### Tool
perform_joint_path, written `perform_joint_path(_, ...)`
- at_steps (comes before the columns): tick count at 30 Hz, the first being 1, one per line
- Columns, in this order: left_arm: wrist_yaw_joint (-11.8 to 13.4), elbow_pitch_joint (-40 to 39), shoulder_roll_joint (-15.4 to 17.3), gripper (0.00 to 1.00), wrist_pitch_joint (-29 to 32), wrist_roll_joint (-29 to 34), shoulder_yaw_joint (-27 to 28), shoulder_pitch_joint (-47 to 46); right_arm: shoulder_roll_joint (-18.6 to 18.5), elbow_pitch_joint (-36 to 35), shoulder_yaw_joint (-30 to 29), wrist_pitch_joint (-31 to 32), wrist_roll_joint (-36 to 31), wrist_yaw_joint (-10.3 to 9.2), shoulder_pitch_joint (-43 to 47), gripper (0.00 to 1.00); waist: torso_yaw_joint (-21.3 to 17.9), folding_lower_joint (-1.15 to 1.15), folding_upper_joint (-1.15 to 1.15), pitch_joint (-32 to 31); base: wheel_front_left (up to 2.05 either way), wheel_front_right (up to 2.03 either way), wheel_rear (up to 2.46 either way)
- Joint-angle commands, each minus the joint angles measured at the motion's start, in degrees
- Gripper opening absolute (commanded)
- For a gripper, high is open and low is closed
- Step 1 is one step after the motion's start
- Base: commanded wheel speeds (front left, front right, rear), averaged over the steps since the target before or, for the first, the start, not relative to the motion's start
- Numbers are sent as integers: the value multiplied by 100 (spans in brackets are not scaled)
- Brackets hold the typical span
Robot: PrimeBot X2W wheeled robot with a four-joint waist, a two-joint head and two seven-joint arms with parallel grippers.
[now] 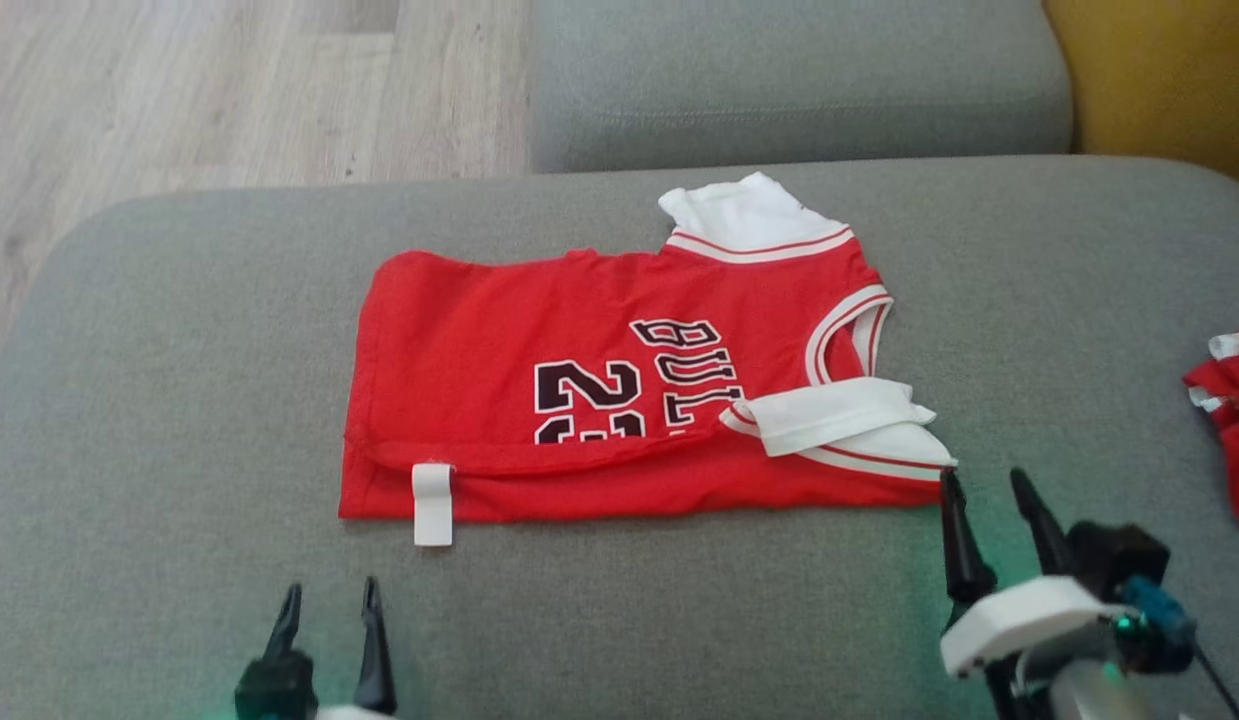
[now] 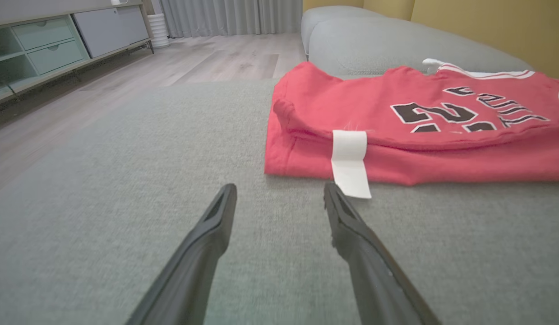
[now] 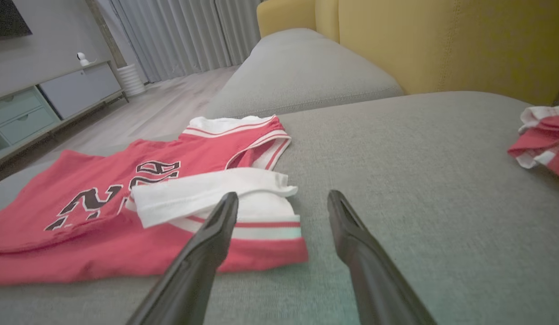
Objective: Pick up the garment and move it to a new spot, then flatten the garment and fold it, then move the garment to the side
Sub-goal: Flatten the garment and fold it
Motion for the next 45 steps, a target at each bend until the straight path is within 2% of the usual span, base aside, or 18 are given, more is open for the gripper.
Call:
perform_joint_path(1,51,-220,70,100,-29,78,223,-64,-15,-141,156,-62,-16,-4,-106,100,-12,1,0,-53,0,0,0)
perform_joint_path(12,63,-315,37,100,-29,31,386,82,-15,-36,129,-62,137,-4,-62,100,-77,1,0,-25,0,0,0)
perform_joint_path(19,-255,-75,27,100,-29,-215,536,-519,-15,-53,315,-62,260,-4,-236,100,-164,1,0,349,0,0,0)
perform_joint_path(27,-616,448,24,100,-29,-591,840,-1434,-15,-145,444,-62,336,-4,-632,100,-356,1,0,941,0,0,0)
perform_joint_path(31,-670,911,23,100,-29,-640,906,-1674,-15,-163,450,-62,331,-4,-762,100,-444,1,0,1126,0,0,0)
perform_joint_path(36,-586,1486,23,100,-29,-664,908,-1837,-15,-161,407,-62,328,-4,-837,100,-491,1,0,1249,0,0,0)
perform_joint_path(37,-622,1597,23,83,-29,-689,867,-1860,-15,-136,407,-62,333,-4,-844,100,-490,1,0,1260,0,0,0)
perform_joint_path(38,-671,1688,23,45,-29,-746,823,-1888,-15,-114,411,-62,339,-4,-853,100,-486,1,0,1271,0,0,0)
perform_joint_path(39,-701,1758,23,25,-29,-794,785,-1918,-15,-87,427,-62,347,-4,-863,100,-479,1,0,1280,0,0,0)
perform_joint_path(40,-730,1817,23,0,-29,-813,737,-1949,-15,-49,446,-62,361,-4,-873,100,-468,1,0,1289,0,0,0)
perform_joint_path(45,-858,1964,23,0,-29,-982,570,-2080,-15,256,520,-62,588,-4,-1010,100,-401,1,0,1340,0,0,0)
